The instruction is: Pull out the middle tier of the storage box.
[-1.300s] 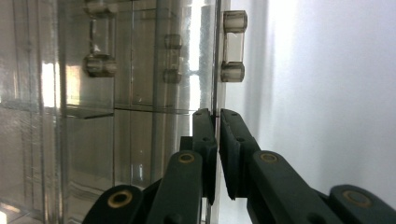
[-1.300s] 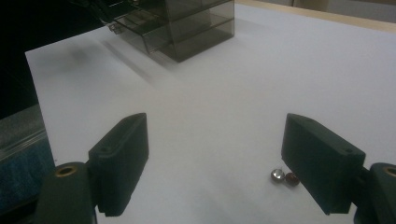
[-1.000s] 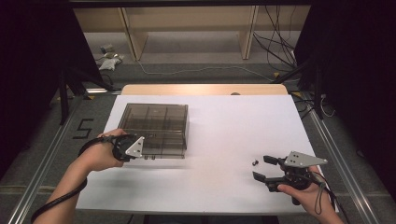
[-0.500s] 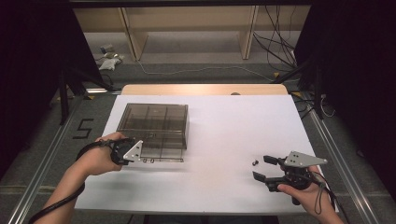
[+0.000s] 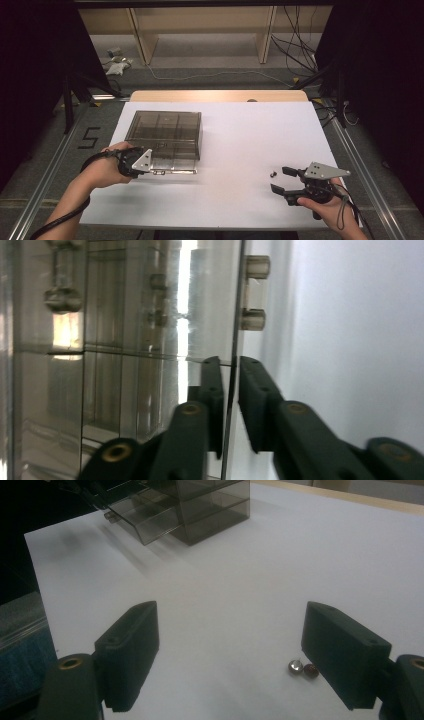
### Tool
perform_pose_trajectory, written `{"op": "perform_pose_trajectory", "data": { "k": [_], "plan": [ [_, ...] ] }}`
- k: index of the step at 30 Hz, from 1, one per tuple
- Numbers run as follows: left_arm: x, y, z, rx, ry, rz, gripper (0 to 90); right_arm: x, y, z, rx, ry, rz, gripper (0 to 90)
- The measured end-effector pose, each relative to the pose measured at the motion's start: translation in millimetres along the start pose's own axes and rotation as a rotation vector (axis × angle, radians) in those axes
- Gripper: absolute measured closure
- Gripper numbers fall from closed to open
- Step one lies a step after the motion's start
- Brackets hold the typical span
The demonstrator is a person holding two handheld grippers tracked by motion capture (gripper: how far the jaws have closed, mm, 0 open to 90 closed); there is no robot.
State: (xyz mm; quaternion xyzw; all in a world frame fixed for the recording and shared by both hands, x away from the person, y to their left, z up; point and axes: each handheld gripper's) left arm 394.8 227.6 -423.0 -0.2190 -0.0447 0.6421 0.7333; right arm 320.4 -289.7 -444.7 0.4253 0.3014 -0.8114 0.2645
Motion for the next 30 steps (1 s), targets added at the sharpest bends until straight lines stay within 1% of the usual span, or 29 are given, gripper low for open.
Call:
{"op": "perform_pose_trajectory", "data": {
  "k": [2,4,6,7,9,10,11,12,13,15,16,17,20,21,22,23,24,26,28,30],
  "plan": [
    [-0.8,0.9,1.9,-0.013,0.03,0.053,67.3,0.1,0.1,-0.1,0.001,0.0,0.001,23.8],
    [-1.2,4.0,5.0,-0.022,0.073,0.092,61.8,0.1,0.1,-0.1,0.003,0.0,0.003,23.7],
    [-2.2,9.7,8.2,-0.057,0.122,0.159,54.7,0.1,0.1,0.2,0.006,0.0,0.006,23.7],
    [-2.9,13.4,9.7,-0.065,0.15,0.19,51.8,0.2,0.2,0.2,0.004,-0.001,0.007,23.7],
    [-5.4,21.0,12.7,-0.088,0.191,0.26,42.2,0.5,0.7,-0.4,0.005,-0.002,0.007,23.7],
    [-6.9,25.0,13.6,-0.091,0.218,0.284,41.1,0.6,0.7,-0.8,0.005,-0.003,0.009,23.7],
    [-8.7,28.8,14.5,-0.098,0.235,0.294,38.5,0.6,0.3,-0.9,0.006,-0.005,0.009,23.6],
    [-11.2,33.0,14.7,-0.102,0.249,0.313,34.2,0.5,0.1,-0.9,0.008,-0.007,0.014,23.5],
    [-14.0,37.4,14.4,-0.108,0.263,0.326,32.9,0.4,-0.2,-0.8,0.01,-0.008,0.015,23.4],
    [-22.3,47.8,12.1,-0.111,0.27,0.387,27.2,0.3,-0.1,-0.6,0.012,-0.007,0.017,23.3],
    [-24.8,50.7,11.4,-0.116,0.273,0.397,25.5,0.3,0.2,-0.7,0.014,-0.01,0.017,23.2],
    [-28.0,54.5,10.4,-0.119,0.287,0.411,24.7,0.4,0.3,-0.8,0.016,-0.012,0.017,23.1],
    [-36.3,63.0,8.7,-0.115,0.326,0.469,20.4,0.3,0.9,-1.2,0.017,-0.014,0.016,23.1],
    [-38.5,65.2,8.3,-0.109,0.348,0.497,19.2,0.3,0.9,-1.2,0.017,-0.014,0.017,23.0],
    [-40.7,67.3,7.6,-0.112,0.369,0.526,18.1,0.3,0.9,-1.1,0.016,-0.014,0.017,23.0],
    [-42.4,69.4,6.9,-0.115,0.389,0.544,18.0,0.3,0.8,-1.0,0.016,-0.015,0.016,23.0],
    [-43.8,71.4,6.0,-0.116,0.403,0.553,17.5,0.4,1.0,-1.1,0.017,-0.014,0.016,22.9],
    [-46.6,75.3,3.4,-0.13,0.41,0.566,16.6,0.3,1.2,-1.2,0.014,-0.014,0.015,22.9],
    [-48.2,78.6,0.8,-0.118,0.409,0.567,16.4,0.2,1.4,-1.3,0.015,-0.016,0.016,22.9],
    [-50.5,81.7,-2.0,-0.108,0.414,0.582,16.1,0.2,1.4,-1.5,0.016,-0.017,0.015,22.8]
  ]
}}
Point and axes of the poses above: each handheld gripper's, and its own axes: z roughly backward along the jaws, x roughly out of its underside, y roughly to its right, and after that the axes turned 10 degrees about -z, right-handed
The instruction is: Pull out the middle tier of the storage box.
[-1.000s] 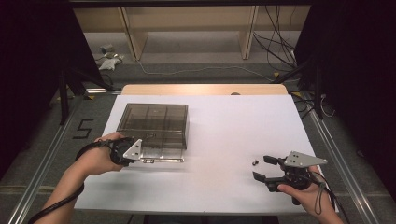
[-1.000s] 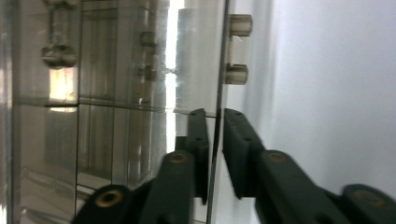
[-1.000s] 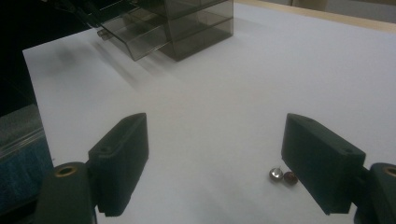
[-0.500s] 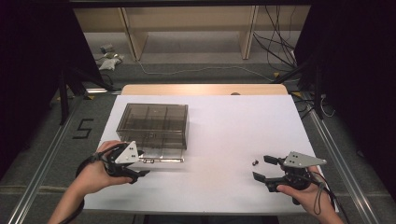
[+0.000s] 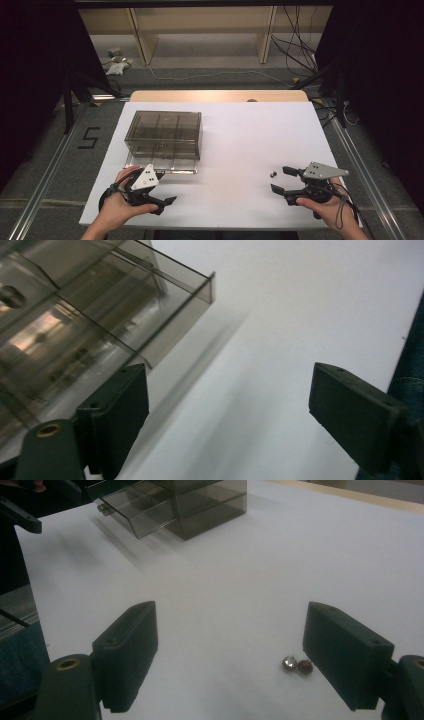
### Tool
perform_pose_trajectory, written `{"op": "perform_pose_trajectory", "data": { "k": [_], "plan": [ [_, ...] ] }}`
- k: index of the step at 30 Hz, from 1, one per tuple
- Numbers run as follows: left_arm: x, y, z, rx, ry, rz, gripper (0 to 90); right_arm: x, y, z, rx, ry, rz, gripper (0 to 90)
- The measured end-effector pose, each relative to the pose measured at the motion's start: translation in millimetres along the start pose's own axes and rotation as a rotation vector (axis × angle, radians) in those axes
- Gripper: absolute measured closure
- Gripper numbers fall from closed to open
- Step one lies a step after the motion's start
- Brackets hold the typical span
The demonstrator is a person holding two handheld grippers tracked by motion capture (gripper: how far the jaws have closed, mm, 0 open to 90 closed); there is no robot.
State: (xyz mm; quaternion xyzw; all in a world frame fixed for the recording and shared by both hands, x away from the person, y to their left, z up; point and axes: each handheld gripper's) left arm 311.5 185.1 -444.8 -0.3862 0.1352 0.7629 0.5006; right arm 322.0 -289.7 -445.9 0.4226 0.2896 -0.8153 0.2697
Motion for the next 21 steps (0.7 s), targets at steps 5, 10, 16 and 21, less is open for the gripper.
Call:
{"op": "perform_pose_trajectory", "data": {
  "k": [5,10,16,21],
  "plan": [
    [2.3,11.7,-10.9,0.017,-0.033,0.019,16.1,-0.3,0.8,-1.0,0.008,0.0,0.004,22.8],
    [3.2,17.4,-17.2,0.002,-0.058,-0.016,15.3,-0.9,1.8,-2.1,0.011,-0.007,-0.001,22.7],
    [5.1,16.7,-18.8,-0.001,-0.055,-0.004,10.9,-1.4,3.9,-3.9,0.022,-0.007,-0.002,22.6],
    [5.7,18.6,-20.9,0.015,-0.065,0.001,8.1,-1.3,5.1,-4.9,0.026,-0.005,-0.001,22.3]
  ]
}}
Point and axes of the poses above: each handheld gripper's, and its own axes: z roughly backward along the jaws, x roughly out of its underside, y roughly to its right, and after that the axes turned 10 degrees about -z, right-handed
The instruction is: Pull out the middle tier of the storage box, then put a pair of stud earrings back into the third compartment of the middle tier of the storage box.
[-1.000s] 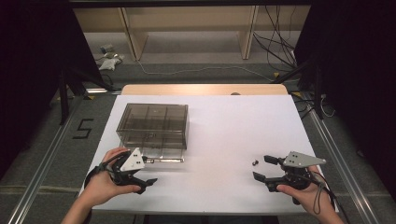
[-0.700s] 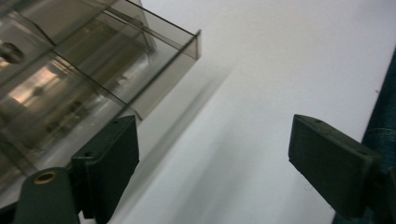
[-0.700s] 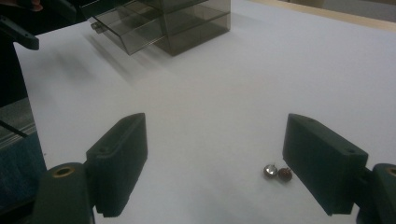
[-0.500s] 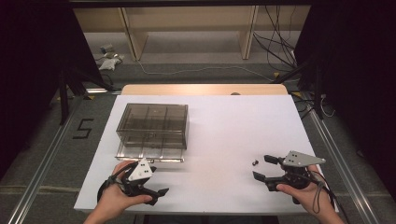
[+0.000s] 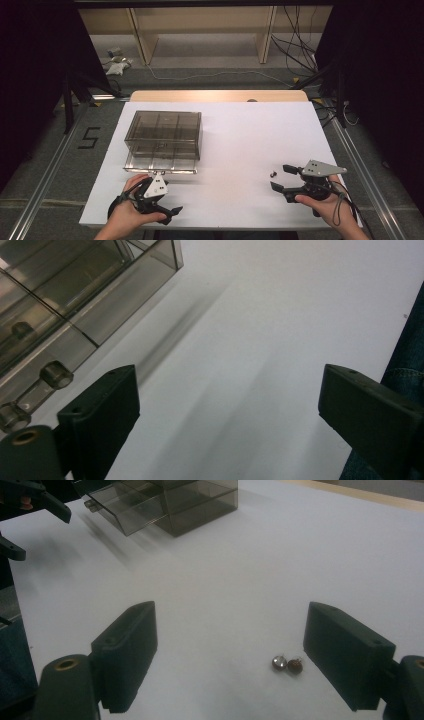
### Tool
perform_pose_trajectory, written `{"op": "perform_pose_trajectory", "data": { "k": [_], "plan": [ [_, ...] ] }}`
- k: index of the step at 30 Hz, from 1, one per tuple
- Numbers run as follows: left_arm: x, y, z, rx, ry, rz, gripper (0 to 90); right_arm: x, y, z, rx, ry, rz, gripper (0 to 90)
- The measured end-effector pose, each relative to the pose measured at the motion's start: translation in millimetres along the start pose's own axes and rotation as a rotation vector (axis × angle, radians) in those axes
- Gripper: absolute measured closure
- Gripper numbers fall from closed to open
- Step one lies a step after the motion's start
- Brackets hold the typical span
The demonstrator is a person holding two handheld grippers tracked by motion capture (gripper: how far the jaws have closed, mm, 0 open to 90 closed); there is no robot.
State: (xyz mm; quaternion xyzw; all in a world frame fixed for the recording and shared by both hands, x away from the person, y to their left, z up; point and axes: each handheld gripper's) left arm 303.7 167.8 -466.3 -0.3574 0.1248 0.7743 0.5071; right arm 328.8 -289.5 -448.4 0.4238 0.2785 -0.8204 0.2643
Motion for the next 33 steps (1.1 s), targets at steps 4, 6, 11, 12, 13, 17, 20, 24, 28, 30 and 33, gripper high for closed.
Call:
{"op": "perform_pose_trajectory", "data": {
  "k": [4,6,11,12,13,17,20,24,28,30,33],
  "plan": [
    [0.0,0.4,-1.3,-0.002,-0.007,0.002,3.3,0.6,0.4,0.5,0.004,-0.007,0.0,22.0],
    [0.2,0.1,-1.3,-0.003,-0.008,0.004,2.0,0.8,0.6,0.4,0.004,-0.006,0.001,21.9],
    [0.9,-0.7,-1.4,-0.009,-0.011,0.005,0.8,0.6,-0.4,1.0,0.004,0.001,0.009,21.2],
    [0.7,-0.8,-1.4,-0.006,-0.01,0.004,0.8,0.5,-0.3,0.7,0.009,-0.002,0.011,21.1],
    [0.5,-0.7,-1.6,-0.001,-0.009,0.006,0.8,0.7,0.0,0.0,0.013,-0.002,0.012,21.1],
    [0.1,-0.5,-3.3,0.009,-0.008,-0.002,1.0,0.6,2.3,-4.9,0.047,-0.021,0.017,22.3],
    [0.7,-0.3,-3.2,0.014,-0.012,0.001,1.0,0.9,5.6,-10.3,0.078,-0.045,0.024,22.7],
    [1.5,-1.1,-2.2,0.011,-0.011,-0.001,1.0,1.3,12.7,-17.1,0.112,-0.081,0.003,26.9],
    [1.2,-2.5,-2.4,0.003,-0.007,0.009,1.3,-1.1,22.6,-25.8,0.14,-0.094,-0.034,32.3],
    [1.3,-1.8,-3.0,0.007,-0.008,0.011,1.3,-2.1,27.7,-32.0,0.15,-0.116,-0.043,36.2],
    [1.6,-1.7,-3.1,0.01,-0.01,0.011,1.3,-2.9,34.6,-41.8,0.153,-0.157,-0.056,41.5]
  ]
}}
Point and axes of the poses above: each handheld gripper's, and its own axes: z roughly backward along the jaws, x roughly out of its underside, y roughly to its right, and after that the axes turned 10 degrees about -z, right-handed
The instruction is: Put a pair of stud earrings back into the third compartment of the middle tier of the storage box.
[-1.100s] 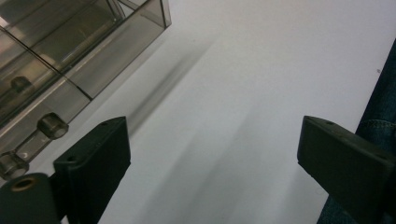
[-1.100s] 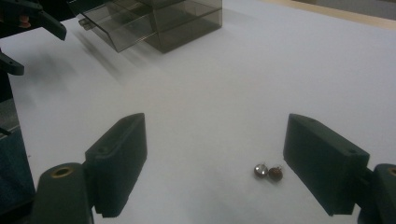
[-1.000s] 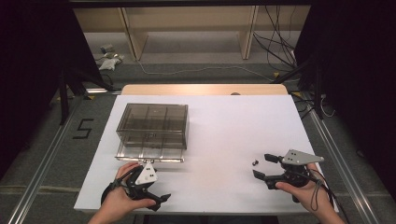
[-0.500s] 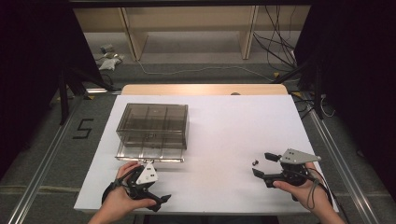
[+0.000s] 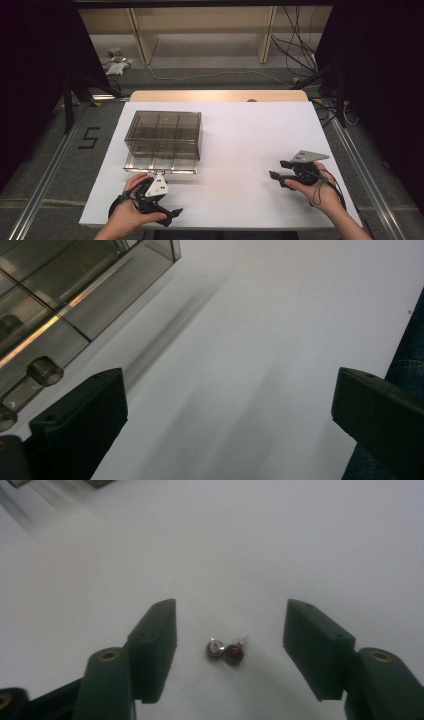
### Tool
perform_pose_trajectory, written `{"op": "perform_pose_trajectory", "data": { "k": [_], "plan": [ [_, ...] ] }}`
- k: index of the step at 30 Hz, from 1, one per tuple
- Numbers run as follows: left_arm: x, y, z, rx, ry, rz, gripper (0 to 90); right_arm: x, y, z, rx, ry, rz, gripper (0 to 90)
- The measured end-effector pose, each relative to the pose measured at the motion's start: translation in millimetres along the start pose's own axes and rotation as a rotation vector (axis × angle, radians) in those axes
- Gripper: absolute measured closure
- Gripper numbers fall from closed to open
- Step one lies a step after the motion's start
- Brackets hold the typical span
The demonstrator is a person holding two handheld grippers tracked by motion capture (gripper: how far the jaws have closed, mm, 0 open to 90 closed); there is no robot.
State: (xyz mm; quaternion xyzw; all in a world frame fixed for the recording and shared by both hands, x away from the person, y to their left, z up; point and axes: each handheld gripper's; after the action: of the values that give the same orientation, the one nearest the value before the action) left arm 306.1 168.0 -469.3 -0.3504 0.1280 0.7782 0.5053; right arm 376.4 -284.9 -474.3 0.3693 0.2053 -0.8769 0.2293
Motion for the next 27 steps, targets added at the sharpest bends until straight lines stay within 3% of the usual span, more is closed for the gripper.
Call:
{"op": "perform_pose_trajectory", "data": {
  "k": [5,11,24,27],
  "plan": [
    [0.4,-0.3,-0.7,0.008,0.003,0.001,1.5,-7.0,7.4,-9.7,0.027,-0.016,-0.018,51.4],
    [0.3,-0.3,-0.2,0.006,0.007,0.002,1.9,-5.9,9.5,-13.3,0.03,-0.058,-0.03,53.8],
    [-0.5,0.5,-0.7,0.01,0.011,0.0,2.7,-8.8,15.6,-8.1,0.047,-0.025,-0.09,60.2],
    [-0.8,0.7,-0.5,0.01,0.012,-0.002,3.0,-7.4,16.7,-9.5,0.046,-0.047,-0.093,62.0]
  ]
}}
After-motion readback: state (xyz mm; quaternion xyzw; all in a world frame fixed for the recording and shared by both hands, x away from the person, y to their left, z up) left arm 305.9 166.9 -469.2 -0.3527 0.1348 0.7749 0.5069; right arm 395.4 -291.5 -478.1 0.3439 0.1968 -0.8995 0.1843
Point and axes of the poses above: each handheld gripper's, and its own axes: z roughly backward along the jaws, x roughly out of its underside, y roughly to its right, and after that the axes turned 10 degrees about -z, right-handed
